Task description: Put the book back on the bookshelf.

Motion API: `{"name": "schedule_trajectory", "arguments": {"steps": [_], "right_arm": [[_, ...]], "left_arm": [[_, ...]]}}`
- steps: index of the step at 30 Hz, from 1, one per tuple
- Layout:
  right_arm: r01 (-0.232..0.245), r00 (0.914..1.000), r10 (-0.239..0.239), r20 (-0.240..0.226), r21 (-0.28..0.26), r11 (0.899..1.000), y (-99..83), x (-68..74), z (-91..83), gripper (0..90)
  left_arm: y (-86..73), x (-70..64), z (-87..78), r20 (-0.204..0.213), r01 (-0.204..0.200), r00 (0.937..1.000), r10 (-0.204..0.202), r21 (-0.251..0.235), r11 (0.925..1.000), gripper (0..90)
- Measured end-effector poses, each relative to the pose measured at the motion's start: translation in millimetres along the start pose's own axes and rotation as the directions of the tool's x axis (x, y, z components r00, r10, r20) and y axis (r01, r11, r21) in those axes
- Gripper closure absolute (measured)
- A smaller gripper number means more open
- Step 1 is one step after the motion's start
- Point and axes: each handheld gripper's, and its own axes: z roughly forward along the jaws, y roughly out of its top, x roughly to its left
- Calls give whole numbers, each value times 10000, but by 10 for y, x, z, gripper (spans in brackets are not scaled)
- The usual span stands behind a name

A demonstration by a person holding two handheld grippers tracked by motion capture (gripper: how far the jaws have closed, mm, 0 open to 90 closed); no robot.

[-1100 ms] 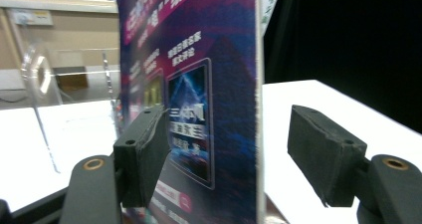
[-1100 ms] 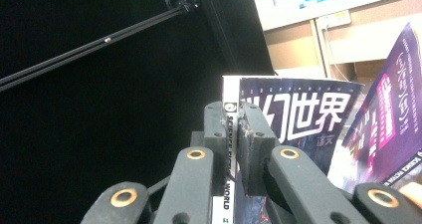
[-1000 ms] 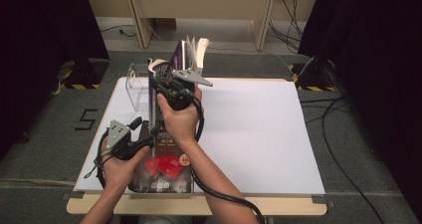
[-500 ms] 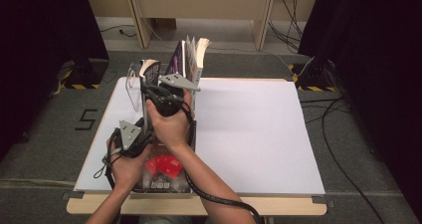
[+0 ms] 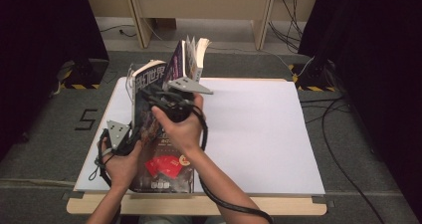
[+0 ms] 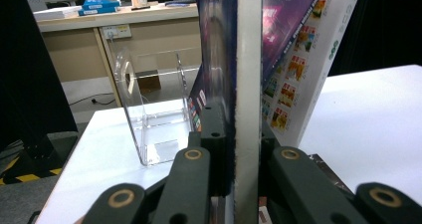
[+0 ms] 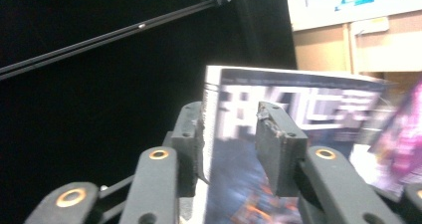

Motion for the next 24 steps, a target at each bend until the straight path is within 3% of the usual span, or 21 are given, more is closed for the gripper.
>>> {"name": "schedule_trajectory", "arguments": {"steps": [2,4,8,10,13,17,19,21,23,24], "right_arm": [[-132,9998,131,140,18,9999,-1,-144,-151,619],[105,9971,-103,752,-28,9999,-31,-300,-306,618],[-19,9874,9,1584,63,10000,-147,-655,-563,618],[18,9848,-10,1739,-42,10000,-203,-763,-641,612],[493,9763,-497,2108,72,9988,-300,-875,-709,593],[945,9704,-993,2202,321,9950,-429,-971,-749,591],[891,9703,-985,2211,523,9946,-499,-1008,-773,571],[1024,9636,-1199,2391,842,9912,-583,-1040,-805,559],[720,9675,-977,2332,1161,9906,-679,-1090,-847,549],[658,9654,-962,2423,1303,9893,-729,-1113,-873,549]], "left_arm": [[5,23,-26,8,85,10000,-85,-110,9999,824],[22,42,-59,31,170,9999,-169,-261,9995,825],[93,84,-109,-20,276,9996,-278,-627,9977,824],[135,97,-124,-103,229,9997,-238,-798,9965,824],[197,117,-132,-171,177,9997,-195,-981,9950,824],[264,143,-124,-170,244,9995,-266,-1179,9927,824],[296,152,-117,-158,294,9994,-316,-1264,9915,824],[333,161,-114,-175,295,9993,-321,-1350,9904,824],[373,176,-108,-161,343,9992,-370,-1433,9891,824],[392,182,-107,-203,346,9991,-380,-1485,9883,824]]}}
